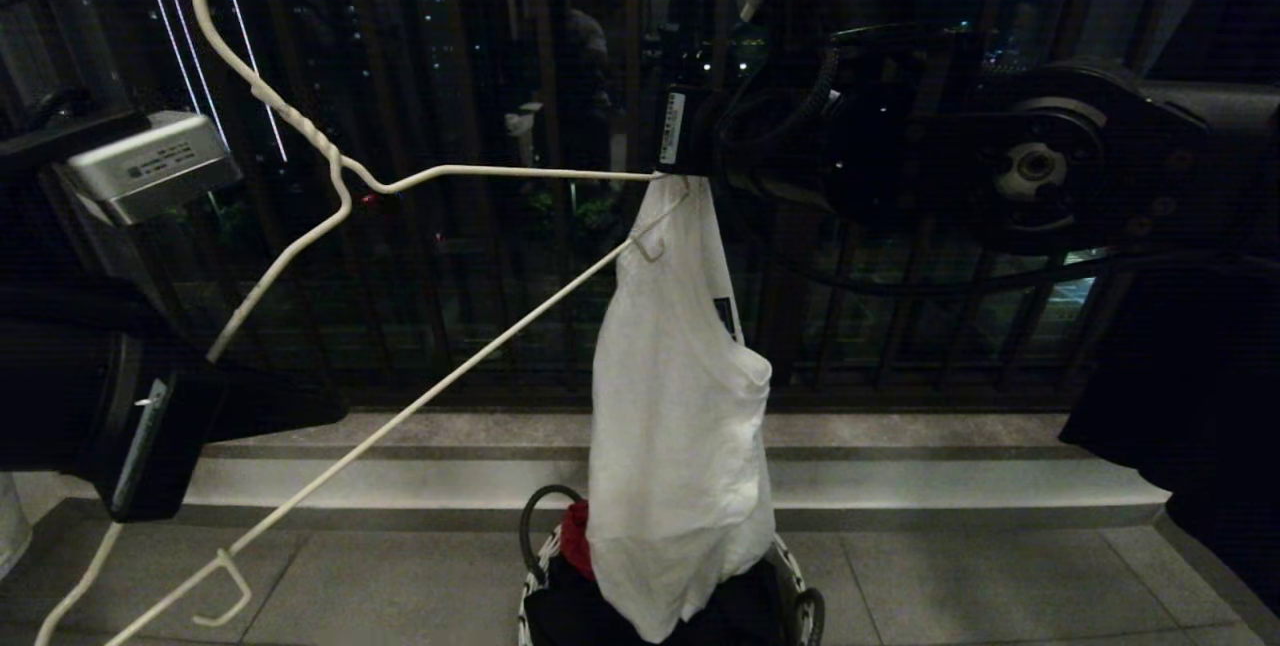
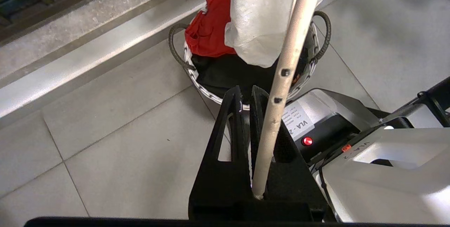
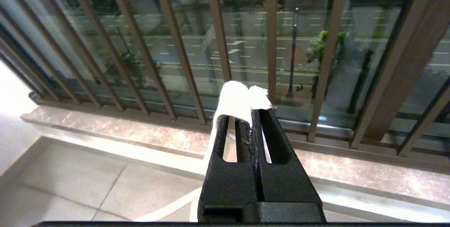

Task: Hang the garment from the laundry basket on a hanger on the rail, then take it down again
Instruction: Hang the clothes on the clothes rack

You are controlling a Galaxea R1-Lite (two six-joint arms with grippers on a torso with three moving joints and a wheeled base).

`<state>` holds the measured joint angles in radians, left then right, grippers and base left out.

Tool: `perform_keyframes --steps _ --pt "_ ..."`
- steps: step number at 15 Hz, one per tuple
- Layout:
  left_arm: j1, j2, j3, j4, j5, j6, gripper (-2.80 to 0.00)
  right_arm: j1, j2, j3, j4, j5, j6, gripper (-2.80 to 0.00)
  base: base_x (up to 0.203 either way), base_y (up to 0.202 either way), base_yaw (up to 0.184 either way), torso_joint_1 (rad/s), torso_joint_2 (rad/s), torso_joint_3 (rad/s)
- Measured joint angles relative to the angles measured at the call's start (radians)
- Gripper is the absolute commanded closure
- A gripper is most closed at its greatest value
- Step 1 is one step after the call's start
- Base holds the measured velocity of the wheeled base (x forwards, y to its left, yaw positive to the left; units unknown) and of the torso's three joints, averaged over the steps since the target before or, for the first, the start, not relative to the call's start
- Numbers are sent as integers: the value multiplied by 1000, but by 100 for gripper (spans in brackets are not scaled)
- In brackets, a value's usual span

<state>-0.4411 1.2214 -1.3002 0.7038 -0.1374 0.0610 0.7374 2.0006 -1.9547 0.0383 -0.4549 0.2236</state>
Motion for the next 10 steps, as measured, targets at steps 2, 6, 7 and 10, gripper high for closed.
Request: perform_keyframes --steps 2,6,7,10 --pt "0 14 0 0 0 -5 0 6 0 0 0 0 0 0 0 0 0 0 0 0" --pt "-5 35 -2 -1 0 -12 0 15 3 0 0 -4 0 0 0 0 0 0 0 0" --pt "-9 38 -3 -1 7 -19 0 15 6 0 0 -18 0 0 0 0 0 0 0 0" --pt "-16 56 -11 -1 67 -41 0 15 11 0 0 -41 0 0 0 0 0 0 0 0"
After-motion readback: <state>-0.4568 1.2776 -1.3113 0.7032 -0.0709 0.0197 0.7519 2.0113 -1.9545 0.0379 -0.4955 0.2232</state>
